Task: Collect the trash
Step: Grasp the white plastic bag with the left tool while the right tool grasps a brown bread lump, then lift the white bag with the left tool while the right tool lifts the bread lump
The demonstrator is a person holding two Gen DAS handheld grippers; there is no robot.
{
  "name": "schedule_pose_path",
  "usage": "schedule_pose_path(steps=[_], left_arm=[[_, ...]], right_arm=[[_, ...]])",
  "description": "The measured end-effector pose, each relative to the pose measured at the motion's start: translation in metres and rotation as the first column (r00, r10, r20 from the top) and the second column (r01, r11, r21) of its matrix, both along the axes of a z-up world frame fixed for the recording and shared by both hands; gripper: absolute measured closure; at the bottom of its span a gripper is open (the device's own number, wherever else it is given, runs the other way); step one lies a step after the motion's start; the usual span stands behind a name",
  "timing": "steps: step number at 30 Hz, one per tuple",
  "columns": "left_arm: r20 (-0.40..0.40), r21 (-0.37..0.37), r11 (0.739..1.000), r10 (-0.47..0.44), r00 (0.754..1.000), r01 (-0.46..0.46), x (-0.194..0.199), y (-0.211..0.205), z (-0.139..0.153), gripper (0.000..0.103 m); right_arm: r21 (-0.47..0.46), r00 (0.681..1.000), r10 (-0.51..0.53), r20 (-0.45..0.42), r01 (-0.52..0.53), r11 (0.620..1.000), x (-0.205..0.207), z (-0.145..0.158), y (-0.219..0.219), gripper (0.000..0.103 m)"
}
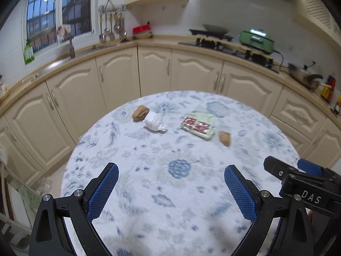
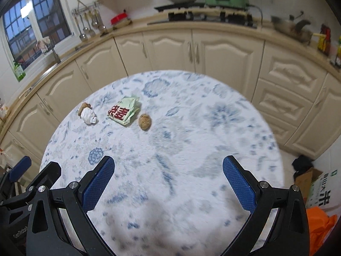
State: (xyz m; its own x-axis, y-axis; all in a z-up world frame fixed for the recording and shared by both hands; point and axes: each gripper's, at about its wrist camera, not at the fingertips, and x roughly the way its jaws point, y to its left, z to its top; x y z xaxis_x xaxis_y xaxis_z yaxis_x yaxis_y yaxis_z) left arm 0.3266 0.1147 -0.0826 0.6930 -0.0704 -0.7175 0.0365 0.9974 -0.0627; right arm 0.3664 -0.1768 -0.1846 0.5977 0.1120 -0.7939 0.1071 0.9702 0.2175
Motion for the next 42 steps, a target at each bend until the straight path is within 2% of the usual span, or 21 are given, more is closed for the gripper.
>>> schedule_pose_path(steps=[4, 9, 16, 18, 20, 21, 22, 23, 24, 26, 27, 28, 29, 31, 32, 33, 34, 35, 36, 38, 42], left_arm=[[-0.076, -0.033, 0.999, 0.039, 0.996, -0.042, 0.043, 0.02, -0.021, 0.006], [-0.128, -0.004, 0.996, 0.082, 0.988, -0.084, 0.095, 0.038, -0.039, 0.006], [-0.227, -0.08, 0.992, 0.074, 0.971, -0.095, 0.158, 0.066, -0.066, 0.006], [-0.239, -0.098, 0.991, 0.069, 0.969, -0.094, 0.17, 0.071, -0.072, 0.006], [-0.262, -0.132, 0.987, 0.059, 0.963, -0.096, 0.181, 0.076, -0.076, 0.006], [-0.27, -0.15, 0.984, 0.051, 0.962, -0.094, 0.184, 0.078, -0.079, 0.006], [-0.272, -0.161, 0.983, 0.045, 0.961, -0.091, 0.187, 0.079, -0.081, 0.006], [-0.27, -0.166, 0.982, 0.04, 0.962, -0.087, 0.194, 0.08, -0.082, 0.007], [-0.265, -0.165, 0.982, 0.041, 0.963, -0.087, 0.195, 0.079, -0.082, 0.007], [-0.252, -0.162, 0.983, 0.04, 0.967, -0.083, 0.204, 0.08, -0.082, 0.007], [-0.248, -0.162, 0.984, 0.037, 0.968, -0.08, 0.208, 0.079, -0.082, 0.007], [-0.245, -0.162, 0.984, 0.034, 0.969, -0.075, 0.21, 0.077, -0.082, 0.009], [-0.242, -0.162, 0.984, 0.03, 0.97, -0.071, 0.215, 0.076, -0.082, 0.013], [-0.218, -0.144, 0.987, 0.037, 0.975, -0.07, 0.222, 0.069, -0.085, 0.023], [-0.209, -0.112, 0.991, 0.047, 0.977, -0.072, 0.227, 0.065, -0.088, 0.037], [-0.215, -0.076, 0.995, 0.042, 0.976, -0.06, 0.232, 0.059, -0.093, 0.045], [-0.223, -0.072, 0.997, 0.014, 0.975, -0.031, 0.236, 0.052, -0.098, 0.054], [-0.235, -0.101, 0.995, -0.035, 0.971, 0.011, 0.239, 0.047, -0.102, 0.066], [-0.218, -0.091, 0.996, -0.039, 0.975, 0.019, 0.238, 0.043, -0.102, 0.08], [-0.195, -0.04, 0.999, -0.044, 0.98, 0.037, 0.235, 0.037, -0.1, 0.08], [-0.162, 0.007, 0.997, -0.075, 0.984, 0.077, 0.223, 0.025, -0.096, 0.08]], right_arm=[[0.01, 0.998, 0.006, -0.061, -0.005, 1.0, 0.029, -0.019, 0.01, 0.0], [-0.016, 0.994, -0.021, -0.104, 0.02, 1.0, 0.059, -0.034, 0.015, 0.0], [-0.037, 0.993, -0.032, -0.111, 0.028, 0.999, 0.089, -0.048, 0.022, 0.003], [-0.054, 0.994, -0.031, -0.103, 0.025, 0.998, 0.096, -0.05, 0.025, 0.013], [-0.033, 0.992, -0.006, -0.127, 0.002, 0.999, 0.104, -0.055, 0.028, 0.013], [-0.019, 0.991, 0.001, -0.134, -0.003, 1.0, 0.106, -0.057, 0.03, 0.018], [-0.043, 0.992, -0.004, -0.126, -0.002, 0.999, 0.107, -0.059, 0.034, 0.018], [-0.082, 0.994, -0.001, -0.111, -0.008, 0.997, 0.107, -0.058, 0.039, 0.025], [-0.107, 0.994, 0.012, -0.106, -0.023, 0.994, 0.108, -0.059, 0.044, 0.036], [-0.17, 0.996, 0.028, -0.09, -0.044, 0.984, 0.109, -0.06, 0.054, 0.042], [-0.157, 0.996, 0.04, -0.083, -0.053, 0.986, 0.109, -0.06, 0.056, 0.058], [-0.139, 0.995, 0.061, -0.074, -0.071, 0.988, 0.108, -0.058, 0.058, 0.067], [-0.146, 0.994, 0.077, -0.072, -0.087, 0.985, 0.107, -0.058, 0.06, 0.079], [-0.171, 0.994, 0.086, -0.067, -0.096, 0.981, 0.106, -0.058, 0.063, 0.079], [-0.167, 0.994, 0.083, -0.065, -0.093, 0.982, 0.106, -0.058, 0.063, 0.079], [-0.162, 0.994, 0.082, -0.065, -0.092, 0.983, 0.107, -0.058, 0.063, 0.079], [-0.152, 0.994, 0.081, -0.068, -0.091, 0.984, 0.107, -0.058, 0.061, 0.079], [-0.14, 0.994, 0.08, -0.072, -0.089, 0.986, 0.107, -0.057, 0.059, 0.079], [-0.135, 0.994, 0.077, -0.074, -0.087, 0.987, 0.107, -0.057, 0.059, 0.079], [-0.129, 0.994, 0.074, -0.075, -0.084, 0.988, 0.107, -0.057, 0.058, 0.079], [-0.135, 0.994, 0.072, -0.076, -0.082, 0.987, 0.106, -0.057, 0.059, 0.079]])
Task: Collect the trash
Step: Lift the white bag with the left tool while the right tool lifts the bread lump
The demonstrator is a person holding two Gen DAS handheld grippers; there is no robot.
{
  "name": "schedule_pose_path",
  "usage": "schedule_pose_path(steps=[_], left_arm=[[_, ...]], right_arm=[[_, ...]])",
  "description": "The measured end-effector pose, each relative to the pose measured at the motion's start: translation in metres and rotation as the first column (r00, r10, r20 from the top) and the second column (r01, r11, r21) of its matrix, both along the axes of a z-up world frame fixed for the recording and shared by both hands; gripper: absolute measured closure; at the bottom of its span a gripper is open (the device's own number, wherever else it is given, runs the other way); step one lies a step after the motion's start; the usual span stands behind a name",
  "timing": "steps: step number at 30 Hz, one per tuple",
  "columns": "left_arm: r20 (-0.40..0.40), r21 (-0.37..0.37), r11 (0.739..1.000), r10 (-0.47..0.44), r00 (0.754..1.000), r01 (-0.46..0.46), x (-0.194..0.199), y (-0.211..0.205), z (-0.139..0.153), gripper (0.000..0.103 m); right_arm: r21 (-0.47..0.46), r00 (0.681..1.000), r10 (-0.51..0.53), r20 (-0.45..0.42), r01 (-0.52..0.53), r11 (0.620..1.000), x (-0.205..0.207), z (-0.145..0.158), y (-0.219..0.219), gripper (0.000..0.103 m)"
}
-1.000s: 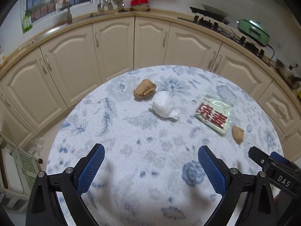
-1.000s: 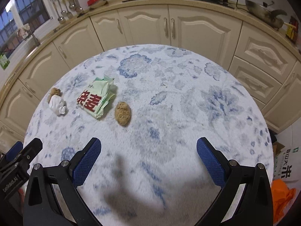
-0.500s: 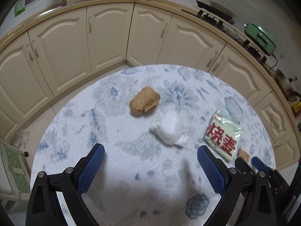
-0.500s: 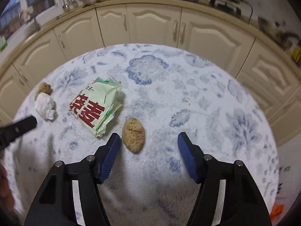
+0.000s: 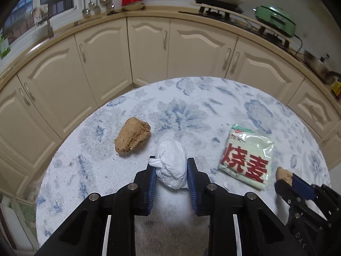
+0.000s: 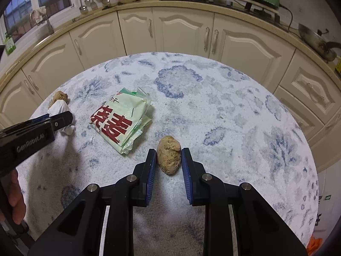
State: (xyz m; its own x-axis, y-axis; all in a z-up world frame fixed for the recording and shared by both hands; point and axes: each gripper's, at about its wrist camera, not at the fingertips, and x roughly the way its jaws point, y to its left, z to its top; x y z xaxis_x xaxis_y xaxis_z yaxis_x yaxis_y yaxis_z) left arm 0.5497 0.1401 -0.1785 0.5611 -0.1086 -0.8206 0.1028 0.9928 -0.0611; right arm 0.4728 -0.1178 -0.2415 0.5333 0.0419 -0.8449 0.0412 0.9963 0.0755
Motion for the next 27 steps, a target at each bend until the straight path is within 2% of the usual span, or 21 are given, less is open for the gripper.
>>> schedule_pose_path(steps=[6, 10, 14, 27], left_arm=[[0.081, 0.029, 0.999, -0.027, 0.996, 0.024, -0.027, -0.014, 0.021, 0.08], [0.1, 0.011, 0.998, -0.061, 0.993, 0.06, -0.049, -0.024, 0.034, 0.08], [0.126, 0.03, 0.994, -0.104, 0.987, 0.101, -0.071, -0.041, 0.045, 0.08], [0.119, 0.041, 0.984, -0.175, 0.977, 0.171, -0.115, -0.099, 0.06, 0.08]], right_arm=[[0.047, 1.0, -0.015, -0.006, 0.015, 0.999, -0.007, 0.003, -0.006, 0.079], [0.068, 0.999, -0.038, -0.005, 0.038, 0.997, -0.015, 0.006, -0.014, 0.079], [0.103, 0.998, -0.063, -0.008, 0.064, 0.993, -0.026, 0.01, -0.027, 0.079], [0.11, 0.988, -0.136, 0.071, 0.128, 0.986, -0.077, 0.034, -0.078, 0.079]])
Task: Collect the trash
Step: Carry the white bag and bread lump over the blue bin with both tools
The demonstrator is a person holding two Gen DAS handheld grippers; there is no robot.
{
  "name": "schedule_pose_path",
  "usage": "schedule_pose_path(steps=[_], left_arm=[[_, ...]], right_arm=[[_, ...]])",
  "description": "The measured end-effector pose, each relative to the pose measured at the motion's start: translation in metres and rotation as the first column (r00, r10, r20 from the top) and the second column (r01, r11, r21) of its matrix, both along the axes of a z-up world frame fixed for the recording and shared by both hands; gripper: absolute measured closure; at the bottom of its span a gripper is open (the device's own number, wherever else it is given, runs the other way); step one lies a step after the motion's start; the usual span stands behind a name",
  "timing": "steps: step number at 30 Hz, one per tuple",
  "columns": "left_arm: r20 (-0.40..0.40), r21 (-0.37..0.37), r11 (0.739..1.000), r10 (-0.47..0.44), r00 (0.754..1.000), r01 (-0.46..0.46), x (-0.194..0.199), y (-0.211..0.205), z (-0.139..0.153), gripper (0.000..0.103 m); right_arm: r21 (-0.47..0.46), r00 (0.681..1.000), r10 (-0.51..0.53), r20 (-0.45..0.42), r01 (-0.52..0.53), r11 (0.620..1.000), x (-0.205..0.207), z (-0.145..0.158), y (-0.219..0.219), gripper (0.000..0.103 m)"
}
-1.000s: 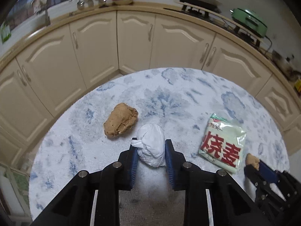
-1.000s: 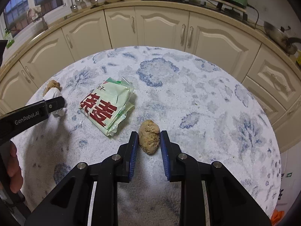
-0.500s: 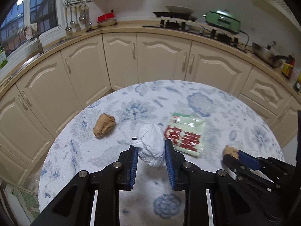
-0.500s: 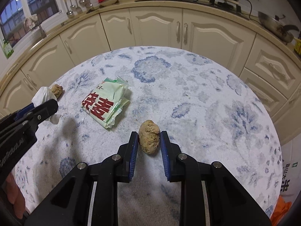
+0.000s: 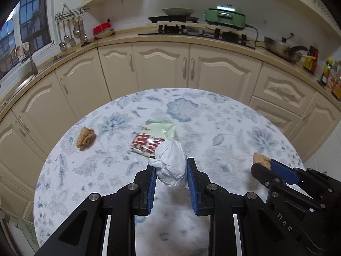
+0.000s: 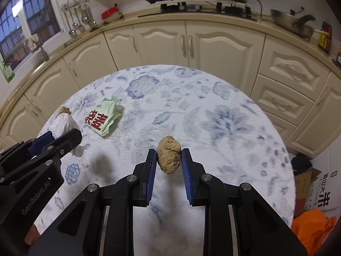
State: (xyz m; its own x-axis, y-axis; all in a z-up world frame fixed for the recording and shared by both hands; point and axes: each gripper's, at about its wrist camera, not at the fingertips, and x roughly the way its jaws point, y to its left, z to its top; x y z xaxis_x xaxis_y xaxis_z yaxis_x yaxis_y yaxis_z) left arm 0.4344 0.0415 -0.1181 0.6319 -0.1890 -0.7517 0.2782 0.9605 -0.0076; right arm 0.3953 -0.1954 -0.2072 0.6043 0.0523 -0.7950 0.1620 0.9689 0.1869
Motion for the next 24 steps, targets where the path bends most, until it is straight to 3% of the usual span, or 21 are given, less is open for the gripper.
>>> schedule_pose_path(steps=[12, 24], left_arm=[[-0.029, 0.009, 0.993, -0.115, 0.993, 0.115, -0.032, -0.082, 0.003, 0.08], [-0.101, 0.018, 0.961, -0.274, 0.957, 0.277, -0.059, -0.196, -0.014, 0.08]], right_arm=[[0.023, 0.985, -0.175, 0.014, 0.174, 0.984, -0.059, 0.003, -0.09, 0.079], [0.035, 0.905, -0.425, -0.004, 0.425, 0.905, -0.138, -0.006, -0.204, 0.079]])
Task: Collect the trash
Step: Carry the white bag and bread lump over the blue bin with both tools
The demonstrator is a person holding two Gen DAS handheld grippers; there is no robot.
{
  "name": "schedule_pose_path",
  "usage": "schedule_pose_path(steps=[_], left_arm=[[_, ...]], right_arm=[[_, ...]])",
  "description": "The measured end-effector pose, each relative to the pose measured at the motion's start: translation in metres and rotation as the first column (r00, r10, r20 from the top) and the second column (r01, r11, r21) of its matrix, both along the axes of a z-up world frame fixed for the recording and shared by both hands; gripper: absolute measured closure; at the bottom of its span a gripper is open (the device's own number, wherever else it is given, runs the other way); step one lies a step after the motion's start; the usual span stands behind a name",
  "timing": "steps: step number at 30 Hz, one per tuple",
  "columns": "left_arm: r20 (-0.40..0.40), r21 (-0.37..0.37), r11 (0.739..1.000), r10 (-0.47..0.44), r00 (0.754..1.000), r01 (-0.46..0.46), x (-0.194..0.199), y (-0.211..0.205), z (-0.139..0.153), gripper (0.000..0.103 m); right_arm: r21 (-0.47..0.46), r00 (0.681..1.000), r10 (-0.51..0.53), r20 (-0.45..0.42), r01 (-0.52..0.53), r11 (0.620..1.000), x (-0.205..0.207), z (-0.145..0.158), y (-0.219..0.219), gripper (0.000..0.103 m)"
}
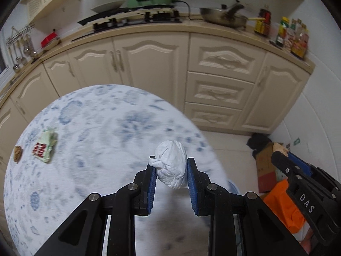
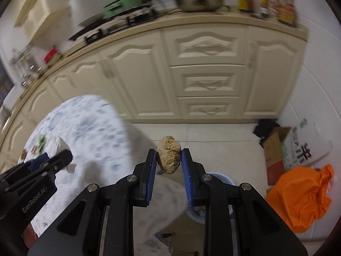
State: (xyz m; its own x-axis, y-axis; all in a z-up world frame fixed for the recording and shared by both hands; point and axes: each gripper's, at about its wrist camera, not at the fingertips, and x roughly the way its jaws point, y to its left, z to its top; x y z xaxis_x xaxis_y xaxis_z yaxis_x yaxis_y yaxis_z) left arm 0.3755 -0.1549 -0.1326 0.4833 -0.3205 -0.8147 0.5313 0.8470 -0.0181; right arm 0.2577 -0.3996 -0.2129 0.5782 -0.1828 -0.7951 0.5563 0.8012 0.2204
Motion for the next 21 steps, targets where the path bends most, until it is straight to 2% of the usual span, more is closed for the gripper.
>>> schedule_pose_path(steps=[8, 21], left_arm=[[-0.032, 0.031, 0.994, -0.108, 0.994, 0.109, -0.019, -0.075, -0.017, 0.08], [-0.166, 0.115, 0.966, -0.212, 0.963, 0.232, -0.021, -0.173, -0.072, 0.079]], right_arm=[[0.028, 0.989, -0.147, -0.016, 0.147, 0.989, -0.048, -0.012, -0.061, 0.079], [0.071, 0.962, -0.262, -0.081, 0.268, 0.961, -0.096, -0.044, -0.115, 0.079]])
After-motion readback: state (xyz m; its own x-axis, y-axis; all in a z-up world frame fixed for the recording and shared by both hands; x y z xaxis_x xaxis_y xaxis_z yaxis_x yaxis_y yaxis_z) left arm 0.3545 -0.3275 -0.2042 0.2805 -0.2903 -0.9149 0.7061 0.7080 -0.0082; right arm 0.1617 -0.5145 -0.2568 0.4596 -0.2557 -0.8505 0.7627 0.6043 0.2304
